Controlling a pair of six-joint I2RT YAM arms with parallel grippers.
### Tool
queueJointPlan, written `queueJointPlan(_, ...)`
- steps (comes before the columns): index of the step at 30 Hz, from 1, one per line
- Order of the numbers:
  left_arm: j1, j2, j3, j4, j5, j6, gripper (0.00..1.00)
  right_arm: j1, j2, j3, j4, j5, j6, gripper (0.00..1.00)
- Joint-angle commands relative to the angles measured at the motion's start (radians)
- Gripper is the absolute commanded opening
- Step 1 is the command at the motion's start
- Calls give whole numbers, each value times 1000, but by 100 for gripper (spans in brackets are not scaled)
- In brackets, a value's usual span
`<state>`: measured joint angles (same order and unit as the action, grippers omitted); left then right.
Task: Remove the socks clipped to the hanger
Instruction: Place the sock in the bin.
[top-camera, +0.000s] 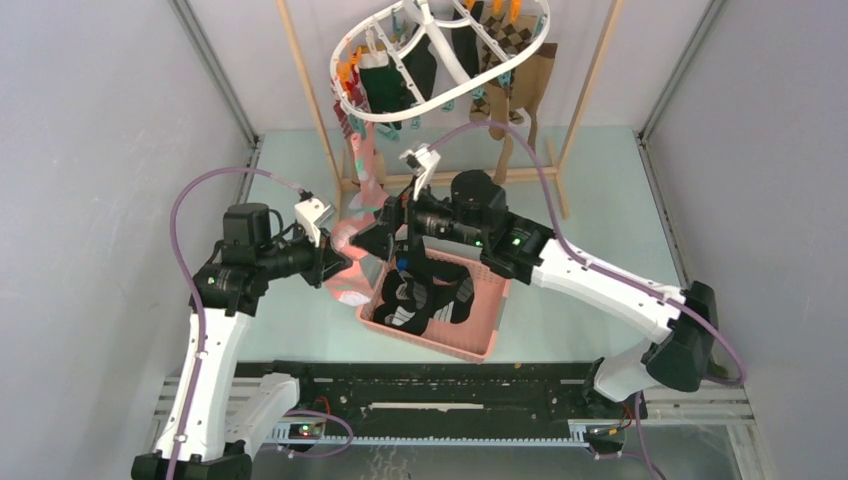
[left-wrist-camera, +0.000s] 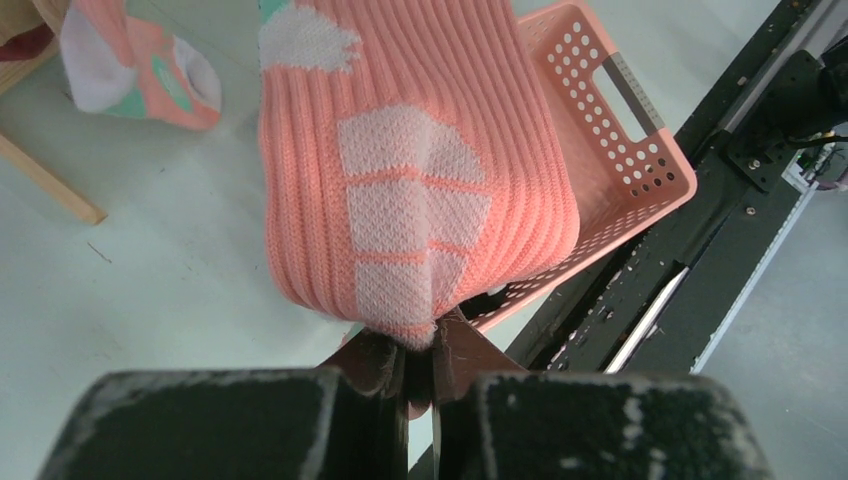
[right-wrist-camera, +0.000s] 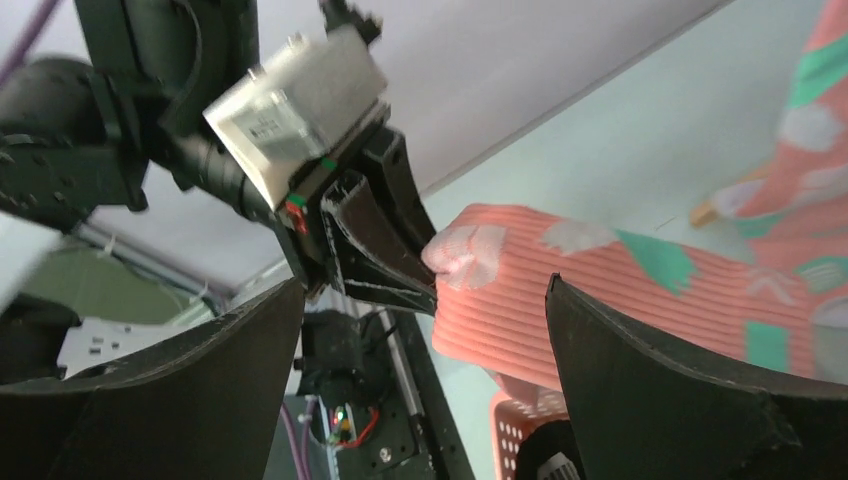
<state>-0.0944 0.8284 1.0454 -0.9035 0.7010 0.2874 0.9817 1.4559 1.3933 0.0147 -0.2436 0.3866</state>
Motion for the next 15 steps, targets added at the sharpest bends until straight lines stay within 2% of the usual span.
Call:
queueJointPlan(1,-7,-28,87,-5,59,-13,1,36,64,-20,66,-128,-58,100)
queueJointPlan(10,-6,-21,132,-19,84,-47,5,65,105,-83,200,-204,36,94)
queueJointPlan(15,-6,-5,155,34,81,-139,6,93,101,-118,211,-186,15,95)
